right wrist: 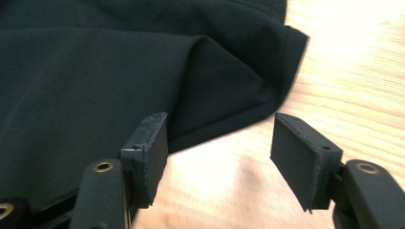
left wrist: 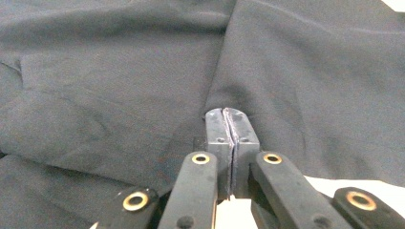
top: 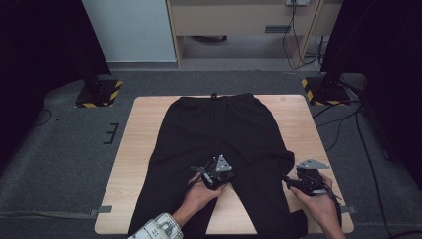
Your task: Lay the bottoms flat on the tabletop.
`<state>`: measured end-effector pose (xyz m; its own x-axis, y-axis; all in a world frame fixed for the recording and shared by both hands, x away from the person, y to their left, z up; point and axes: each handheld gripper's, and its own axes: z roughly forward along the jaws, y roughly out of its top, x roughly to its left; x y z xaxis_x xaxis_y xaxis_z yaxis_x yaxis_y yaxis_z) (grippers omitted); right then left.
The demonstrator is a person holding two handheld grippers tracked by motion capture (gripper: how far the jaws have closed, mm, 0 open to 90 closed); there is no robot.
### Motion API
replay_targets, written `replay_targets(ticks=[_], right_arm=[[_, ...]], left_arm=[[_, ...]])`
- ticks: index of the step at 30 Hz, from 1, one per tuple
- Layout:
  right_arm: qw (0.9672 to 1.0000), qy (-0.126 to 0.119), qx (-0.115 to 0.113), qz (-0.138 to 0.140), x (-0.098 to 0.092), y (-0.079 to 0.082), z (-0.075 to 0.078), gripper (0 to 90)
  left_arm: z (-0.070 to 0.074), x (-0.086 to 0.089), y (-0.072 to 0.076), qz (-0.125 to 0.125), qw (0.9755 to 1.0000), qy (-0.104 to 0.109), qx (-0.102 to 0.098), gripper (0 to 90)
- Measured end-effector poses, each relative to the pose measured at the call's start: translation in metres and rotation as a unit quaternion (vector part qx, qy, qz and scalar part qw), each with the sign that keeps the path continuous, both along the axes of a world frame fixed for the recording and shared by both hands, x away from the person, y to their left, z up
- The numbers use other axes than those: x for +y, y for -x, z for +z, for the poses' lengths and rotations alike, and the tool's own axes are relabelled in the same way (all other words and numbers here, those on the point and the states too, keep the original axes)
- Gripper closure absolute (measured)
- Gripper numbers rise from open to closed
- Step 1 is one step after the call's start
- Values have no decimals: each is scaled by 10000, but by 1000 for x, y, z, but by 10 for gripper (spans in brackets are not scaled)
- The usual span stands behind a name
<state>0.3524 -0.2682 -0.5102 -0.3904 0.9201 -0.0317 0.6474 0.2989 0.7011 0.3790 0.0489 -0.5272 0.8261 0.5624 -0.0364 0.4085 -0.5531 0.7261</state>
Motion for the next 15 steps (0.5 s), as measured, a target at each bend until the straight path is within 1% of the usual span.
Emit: replay_targets(ticks=[2, 4, 5, 7, 8, 9, 11, 13, 14, 15], right_arm=[[9999, 42, 10, -154, 2, -10, -5, 369], [9996, 27, 15, -265, 7, -18, -10, 341], [9997, 27, 3, -244, 10, -19, -12, 334], [9998, 113, 27, -156, 17, -19, -17, 329], [9999, 94, -33, -141, 19, -17, -18, 328], [9998, 139, -21, -125, 19, -16, -18, 329], [9997, 200, 65, -139, 13, -14, -16, 329], [9993, 320, 76, -175, 4, -13, -14, 328], [9983, 513, 67, -276, -5, -14, -13, 329], [9974, 639, 42, -338, -10, -15, -12, 329]], left_arm=[[0, 0, 0, 24, 10000, 19, 5, 883], [0, 0, 1, 25, 10000, 24, -7, 884], [0, 1, 0, 9, 10000, 16, -9, 885], [0, 2, 0, 10, 10000, 2, 14, 887], [1, 3, 0, 11, 10000, -12, 15, 888], [2, 4, 0, 45, 10000, -17, 7, 889], [5, 8, -1, 95, 9999, 17, -48, 891], [8, 10, -2, 178, 9998, 97, -65, 891], [9, 10, -3, 184, 9997, 112, -77, 891], [10, 10, -3, 184, 9997, 127, -80, 891]])
